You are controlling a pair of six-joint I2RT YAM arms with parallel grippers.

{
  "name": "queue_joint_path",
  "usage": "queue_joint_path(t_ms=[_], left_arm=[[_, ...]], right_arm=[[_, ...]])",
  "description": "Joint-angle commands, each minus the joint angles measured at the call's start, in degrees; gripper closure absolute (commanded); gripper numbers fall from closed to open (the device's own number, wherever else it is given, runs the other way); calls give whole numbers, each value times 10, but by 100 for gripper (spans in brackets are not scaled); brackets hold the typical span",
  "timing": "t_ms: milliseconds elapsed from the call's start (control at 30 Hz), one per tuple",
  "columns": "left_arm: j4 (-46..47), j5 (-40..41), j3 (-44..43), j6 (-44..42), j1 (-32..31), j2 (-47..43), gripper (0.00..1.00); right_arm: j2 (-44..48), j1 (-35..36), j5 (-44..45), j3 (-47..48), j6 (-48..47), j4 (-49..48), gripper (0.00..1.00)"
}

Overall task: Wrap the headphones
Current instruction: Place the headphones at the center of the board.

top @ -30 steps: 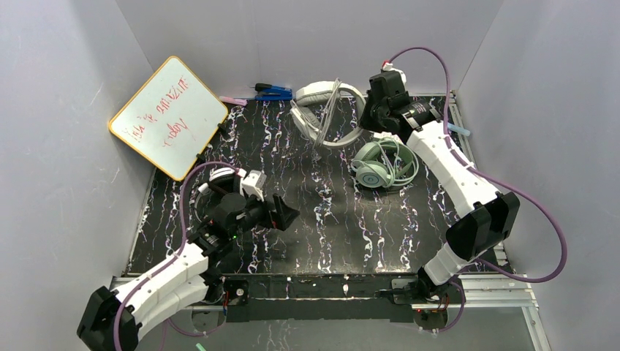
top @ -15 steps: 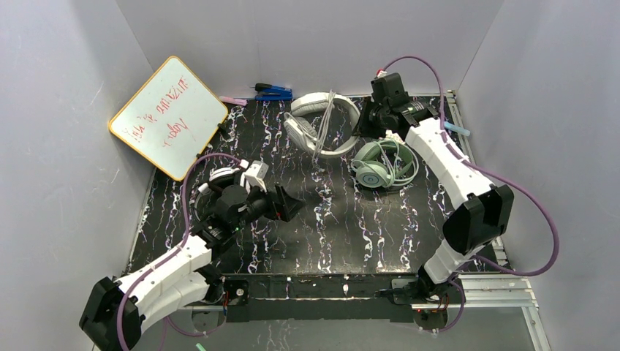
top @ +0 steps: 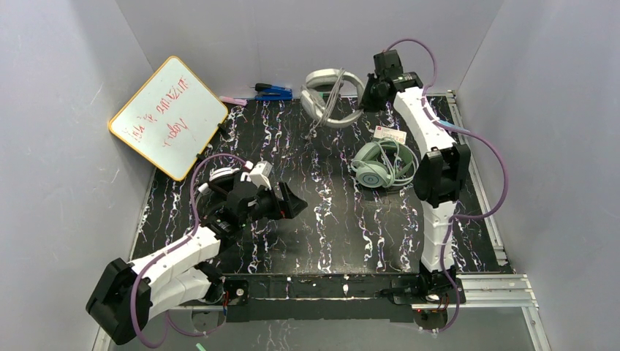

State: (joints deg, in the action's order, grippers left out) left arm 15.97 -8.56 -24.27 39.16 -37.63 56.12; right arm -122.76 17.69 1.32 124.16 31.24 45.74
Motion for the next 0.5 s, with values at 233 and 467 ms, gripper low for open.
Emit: queue_joint_path(t_ms=[233, 467], left_arm=[[-8, 29, -25, 4, -2, -6, 12], [28, 43, 23, 47, -2, 0, 10]], right_arm=[[96, 25, 27, -128, -35, -113, 99], [222, 102, 90, -458, -1, -274, 99]])
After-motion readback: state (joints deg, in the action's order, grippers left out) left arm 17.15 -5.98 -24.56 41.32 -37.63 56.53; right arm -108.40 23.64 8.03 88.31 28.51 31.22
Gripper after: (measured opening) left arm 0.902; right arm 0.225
